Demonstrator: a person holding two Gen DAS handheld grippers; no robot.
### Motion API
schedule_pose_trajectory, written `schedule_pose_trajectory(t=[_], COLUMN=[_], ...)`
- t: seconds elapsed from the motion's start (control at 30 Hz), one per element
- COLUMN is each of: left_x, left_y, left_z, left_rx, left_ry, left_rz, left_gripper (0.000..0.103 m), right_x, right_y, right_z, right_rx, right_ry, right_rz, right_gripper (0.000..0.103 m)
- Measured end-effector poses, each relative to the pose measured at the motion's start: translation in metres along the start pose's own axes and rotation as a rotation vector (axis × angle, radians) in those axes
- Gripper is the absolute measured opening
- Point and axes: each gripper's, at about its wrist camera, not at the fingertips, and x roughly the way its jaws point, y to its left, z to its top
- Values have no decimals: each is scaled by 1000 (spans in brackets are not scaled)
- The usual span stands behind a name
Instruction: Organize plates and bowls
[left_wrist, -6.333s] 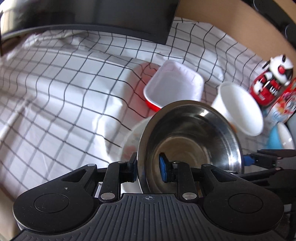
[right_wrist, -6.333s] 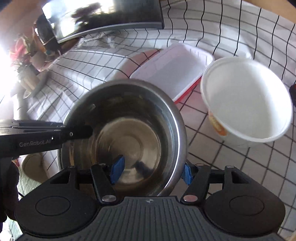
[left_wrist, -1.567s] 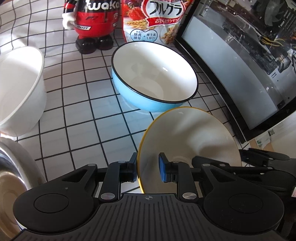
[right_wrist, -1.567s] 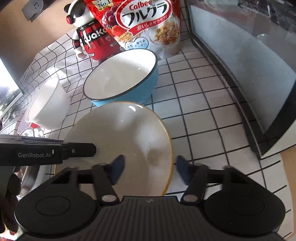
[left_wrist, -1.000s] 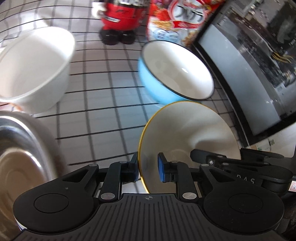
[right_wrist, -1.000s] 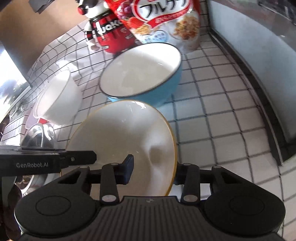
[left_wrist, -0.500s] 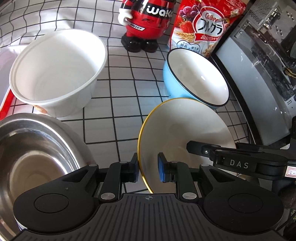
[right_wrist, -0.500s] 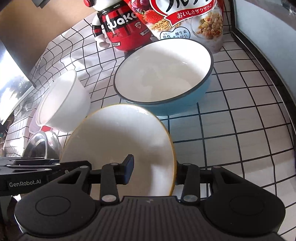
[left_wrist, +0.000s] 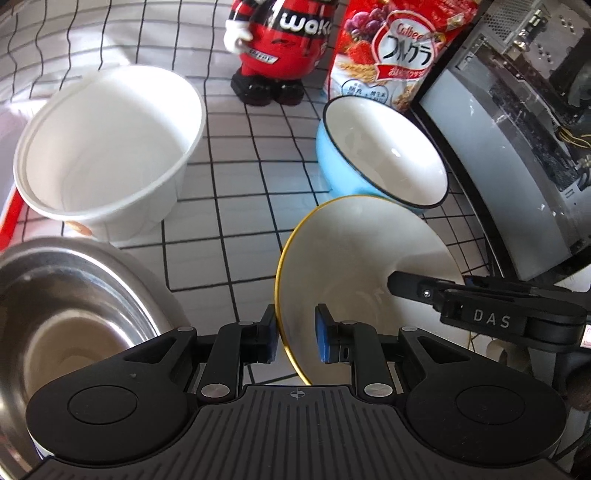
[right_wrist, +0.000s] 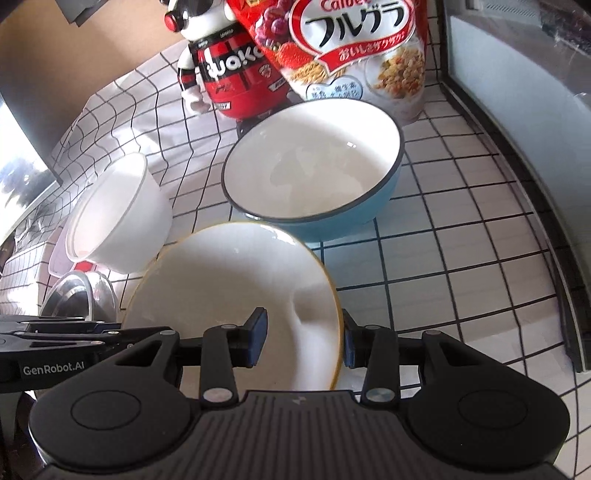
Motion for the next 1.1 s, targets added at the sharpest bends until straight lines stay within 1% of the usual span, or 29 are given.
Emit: schedule_pose_trajectory(t=[0.1, 0.23, 0.3, 0.37, 0.43, 0.47, 0.5, 0.57, 0.6, 0.67, 0.7, 0.73, 0.8, 0.9, 1.0, 1.1], left_x=[-16, -44, -54, -60, -61, -60, -59, -52, -48, -44, -41, -37, -26, -6, 19, 35], left_y=[1, 11, 17, 22, 23, 22, 20, 17, 15, 8, 6, 4, 1, -13, -22, -29], left_z=[2, 11, 17, 28, 39, 45, 51, 63, 69, 76, 81, 87, 100, 120, 136, 143], left_rx=[35, 57, 61, 63, 95, 116, 127, 109, 100, 112, 110, 86, 65, 105, 101, 119], left_ry=[-44, -114, -142, -143, -141, -148, -156, -158, -160, -184, -196, -192, -173, -145, -94, -72], left_rz=[-4, -50, -91, -155, -204, -210, -205, -198, -208, -209, -188, -171, -175, -122, -104, -45], left_gripper=[23, 23, 23, 23, 23, 23, 23, 23, 23, 23, 23, 23, 23, 23, 23, 23], right_x=[-12, -33, -43, -48, -51, -52, -52, -51, -50, -49, -49, -47, -44, -39, -23, -8], right_y=[3, 9, 14, 17, 22, 25, 26, 24, 23, 20, 17, 15, 9, -2, -19, -31], right_z=[2, 8, 12, 18, 26, 31, 35, 42, 44, 48, 49, 52, 58, 68, 84, 98], right_rx=[18, 38, 54, 71, 65, 58, 55, 58, 50, 18, -3, -7, -26, -78, -44, -21], right_ry=[-30, -101, -129, -133, -135, -143, -147, -149, -160, -191, -210, -219, -216, -220, -182, -157], right_rz=[-30, -95, -138, -167, -181, -188, -199, -218, -225, -225, -224, -232, -213, -167, -161, -156], right_gripper=[40, 42, 46, 48, 49, 51, 53, 65, 69, 82, 83, 84, 84, 84, 83, 79])
